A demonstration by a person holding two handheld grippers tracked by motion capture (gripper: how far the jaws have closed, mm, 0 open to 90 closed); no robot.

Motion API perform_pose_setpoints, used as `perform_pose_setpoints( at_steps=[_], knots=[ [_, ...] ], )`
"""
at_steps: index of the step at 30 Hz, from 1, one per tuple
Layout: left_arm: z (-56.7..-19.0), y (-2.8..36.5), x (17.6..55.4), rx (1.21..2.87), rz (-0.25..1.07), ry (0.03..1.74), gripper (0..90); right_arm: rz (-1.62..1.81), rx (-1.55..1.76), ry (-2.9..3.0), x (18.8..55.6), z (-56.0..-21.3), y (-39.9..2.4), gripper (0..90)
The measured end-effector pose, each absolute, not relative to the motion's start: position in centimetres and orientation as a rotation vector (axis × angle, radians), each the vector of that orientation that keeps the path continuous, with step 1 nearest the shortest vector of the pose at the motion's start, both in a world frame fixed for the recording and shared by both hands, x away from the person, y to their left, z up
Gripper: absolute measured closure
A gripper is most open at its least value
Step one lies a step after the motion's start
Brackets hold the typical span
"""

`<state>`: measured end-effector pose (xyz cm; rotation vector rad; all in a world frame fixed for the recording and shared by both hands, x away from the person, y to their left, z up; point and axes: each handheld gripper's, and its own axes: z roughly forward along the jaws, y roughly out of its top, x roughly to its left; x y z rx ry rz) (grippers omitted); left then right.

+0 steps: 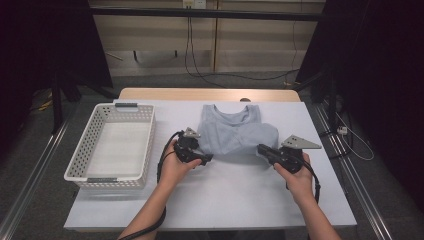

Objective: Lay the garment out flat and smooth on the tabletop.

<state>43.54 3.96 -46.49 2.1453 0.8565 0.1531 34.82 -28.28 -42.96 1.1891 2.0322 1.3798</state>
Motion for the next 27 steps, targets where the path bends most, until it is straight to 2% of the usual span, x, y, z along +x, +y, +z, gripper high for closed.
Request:
perform_pose_setpoints(
  at_steps=[5, 9, 14, 18, 21, 27],
  knots=[
    [-46.7, 3.3, 44.0, 2.145, 0.163, 0.861, 34.8, 1.348, 1.226, 2.055, 34.3, -43.9, -28.6, 78.3],
    [-46.6, 3.3, 44.5, 2.144, 0.153, 0.865, 41.9, 1.319, 1.241, 2.018, 33.9, -43.9, -29.6, 63.7],
    [-46.6, 3.4, 44.7, 2.136, 0.143, 0.877, 53.3, 1.314, 1.315, 1.953, 33.5, -43.7, -31.4, 51.8],
    [-46.5, 3.5, 44.7, 2.129, 0.143, 0.894, 62.6, 1.29, 1.345, 1.926, 33.1, -43.7, -32.6, 51.5],
    [-46.5, 3.7, 44.7, 2.122, 0.116, 0.902, 63.8, 1.286, 1.369, 1.913, 32.9, -43.9, -33.2, 51.2],
    [-46.2, 3.5, 44.5, 2.129, 0.084, 0.903, 76.3, 1.225, 1.42, 1.94, 33.1, -44.9, -33.5, 51.3]
  ],
)
